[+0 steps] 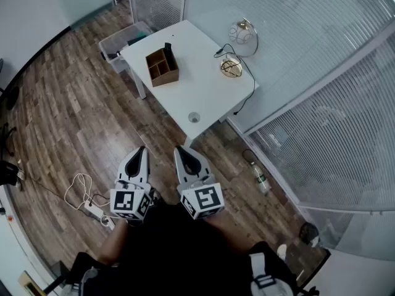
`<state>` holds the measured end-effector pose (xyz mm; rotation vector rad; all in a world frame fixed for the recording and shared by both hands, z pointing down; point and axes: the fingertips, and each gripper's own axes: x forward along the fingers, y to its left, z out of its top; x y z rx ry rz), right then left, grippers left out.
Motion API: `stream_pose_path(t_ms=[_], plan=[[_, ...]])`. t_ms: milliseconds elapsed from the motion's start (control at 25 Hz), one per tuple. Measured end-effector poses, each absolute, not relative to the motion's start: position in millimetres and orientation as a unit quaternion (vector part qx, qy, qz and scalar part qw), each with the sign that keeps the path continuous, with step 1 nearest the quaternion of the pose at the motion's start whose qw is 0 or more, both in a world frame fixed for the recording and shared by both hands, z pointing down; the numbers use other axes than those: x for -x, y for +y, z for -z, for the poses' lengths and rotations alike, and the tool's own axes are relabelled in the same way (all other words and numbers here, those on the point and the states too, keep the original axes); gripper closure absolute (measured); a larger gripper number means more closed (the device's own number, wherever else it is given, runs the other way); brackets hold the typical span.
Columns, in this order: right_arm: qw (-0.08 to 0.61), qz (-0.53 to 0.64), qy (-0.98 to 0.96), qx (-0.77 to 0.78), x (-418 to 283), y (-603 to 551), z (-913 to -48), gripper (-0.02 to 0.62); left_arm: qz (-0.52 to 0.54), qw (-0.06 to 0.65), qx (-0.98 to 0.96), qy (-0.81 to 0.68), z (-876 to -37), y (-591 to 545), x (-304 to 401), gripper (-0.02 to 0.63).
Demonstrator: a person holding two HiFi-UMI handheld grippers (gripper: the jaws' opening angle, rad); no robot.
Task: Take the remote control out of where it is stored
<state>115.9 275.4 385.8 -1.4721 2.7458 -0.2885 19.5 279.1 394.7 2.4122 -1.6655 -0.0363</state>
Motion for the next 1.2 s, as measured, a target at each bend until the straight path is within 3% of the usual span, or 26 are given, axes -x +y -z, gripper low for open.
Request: stream_pose_path(t_ms=[1200], plan=[[0.017,0.091,0.888,0.451,-128.0,297.3,-386.5,0.594,0.016,0.1,-0.814,-0.572,-392.8,293.1,-35.0,0.598]])
